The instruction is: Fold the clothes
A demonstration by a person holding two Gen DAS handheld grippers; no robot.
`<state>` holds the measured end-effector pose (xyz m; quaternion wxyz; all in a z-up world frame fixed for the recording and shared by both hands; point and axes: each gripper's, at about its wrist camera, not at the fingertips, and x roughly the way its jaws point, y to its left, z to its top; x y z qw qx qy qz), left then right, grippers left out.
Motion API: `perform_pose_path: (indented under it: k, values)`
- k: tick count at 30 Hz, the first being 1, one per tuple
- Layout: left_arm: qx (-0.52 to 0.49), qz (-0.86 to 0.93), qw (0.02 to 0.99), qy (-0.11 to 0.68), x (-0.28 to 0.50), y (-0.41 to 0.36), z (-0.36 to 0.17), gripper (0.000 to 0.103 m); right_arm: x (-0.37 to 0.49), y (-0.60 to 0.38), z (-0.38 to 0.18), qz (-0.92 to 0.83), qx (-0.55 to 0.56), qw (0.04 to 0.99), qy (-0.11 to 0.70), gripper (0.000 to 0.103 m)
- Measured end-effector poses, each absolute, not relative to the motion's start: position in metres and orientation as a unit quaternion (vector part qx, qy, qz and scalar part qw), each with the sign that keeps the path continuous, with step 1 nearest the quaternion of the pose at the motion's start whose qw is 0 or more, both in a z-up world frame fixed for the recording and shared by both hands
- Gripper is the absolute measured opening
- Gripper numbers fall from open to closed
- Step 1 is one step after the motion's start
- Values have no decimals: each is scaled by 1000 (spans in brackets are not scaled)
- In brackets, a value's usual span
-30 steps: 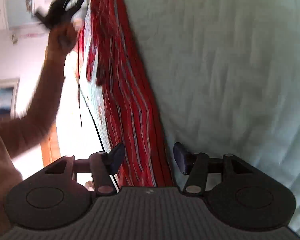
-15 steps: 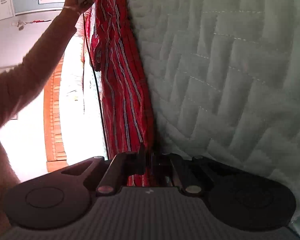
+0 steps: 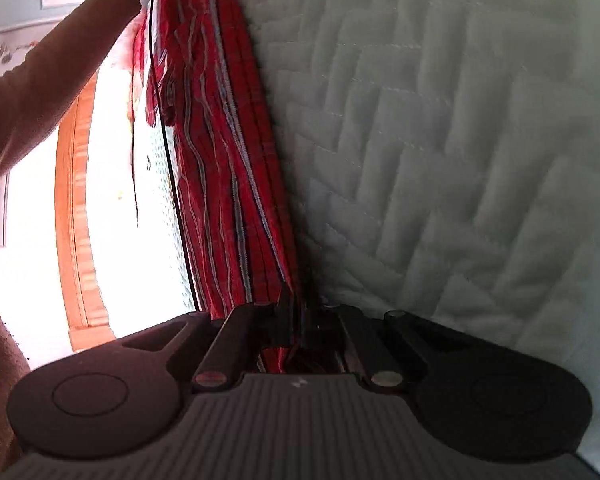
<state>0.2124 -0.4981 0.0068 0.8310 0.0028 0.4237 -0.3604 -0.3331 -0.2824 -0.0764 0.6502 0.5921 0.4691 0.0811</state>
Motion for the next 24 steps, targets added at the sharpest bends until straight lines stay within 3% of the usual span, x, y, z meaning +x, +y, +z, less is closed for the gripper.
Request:
perform_pose_path:
  k: [8, 10, 11, 12, 14, 15, 19, 24]
  values:
    - [-52, -361, 825, 432, 216, -485, 11, 6, -333, -281, -82, 96, 594, 651, 463, 1]
    - [-67, -359, 832, 417, 205, -474, 25, 26, -337, -281, -78, 94, 597, 656, 452, 4]
    - [-74, -363, 839, 397, 195, -465, 35, 35, -340, -281, -75, 92, 598, 659, 446, 11]
    - [-79, -373, 844, 378, 183, -455, 46, 35, -342, -281, -71, 90, 600, 663, 439, 26]
    - [-78, -400, 840, 359, 150, -429, 69, 40, -349, -286, -57, 85, 603, 673, 419, 41]
    - [-79, -418, 829, 362, 130, -415, 75, 45, -350, -292, -50, 77, 601, 679, 414, 43]
    - [-55, -495, 762, 414, 30, -354, 69, 48, -332, -338, -23, 45, 612, 702, 362, 43]
    - [45, -536, 706, 460, -91, -307, 26, 48, -246, -402, 6, 81, 569, 765, 290, 43]
